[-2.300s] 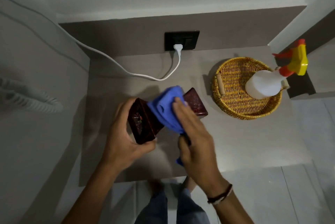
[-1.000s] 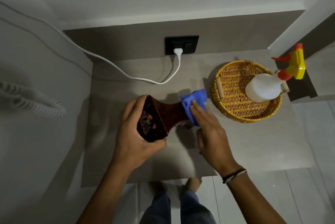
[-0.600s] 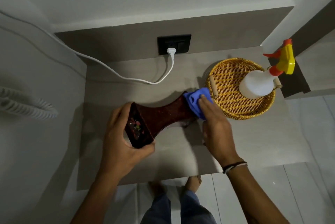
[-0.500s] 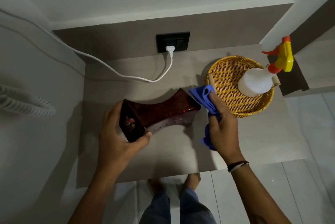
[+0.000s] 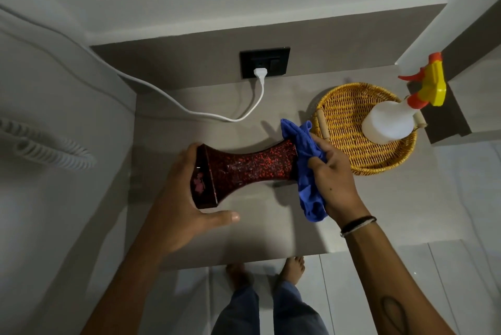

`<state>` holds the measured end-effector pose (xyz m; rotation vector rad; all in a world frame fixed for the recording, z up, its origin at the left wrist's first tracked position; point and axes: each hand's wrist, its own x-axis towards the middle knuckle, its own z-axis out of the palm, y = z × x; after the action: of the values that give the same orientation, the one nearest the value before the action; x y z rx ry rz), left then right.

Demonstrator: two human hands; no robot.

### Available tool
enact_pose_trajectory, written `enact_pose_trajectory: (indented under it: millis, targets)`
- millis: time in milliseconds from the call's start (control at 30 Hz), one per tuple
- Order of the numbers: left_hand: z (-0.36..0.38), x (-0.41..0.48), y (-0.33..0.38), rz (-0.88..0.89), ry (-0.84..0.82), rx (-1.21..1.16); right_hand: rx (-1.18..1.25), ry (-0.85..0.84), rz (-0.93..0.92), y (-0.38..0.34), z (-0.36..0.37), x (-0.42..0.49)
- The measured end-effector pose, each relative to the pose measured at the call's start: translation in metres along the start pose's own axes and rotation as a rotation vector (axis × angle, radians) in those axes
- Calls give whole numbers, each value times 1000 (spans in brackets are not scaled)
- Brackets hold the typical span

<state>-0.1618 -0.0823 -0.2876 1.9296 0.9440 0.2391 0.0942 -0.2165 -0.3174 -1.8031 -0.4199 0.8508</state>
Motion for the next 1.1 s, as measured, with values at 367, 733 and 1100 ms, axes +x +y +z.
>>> enact_pose_trajectory:
  millis: [367,733,1100]
  targets:
    - [12,-2,6,21,212,185,-243,40,-497,2,24,-85]
    - [13,2,5,45,210,213,-876,-113,-587,30,14,-54]
    - [18,7,23,100,208,302,-402,-235,-606,12,57,-98]
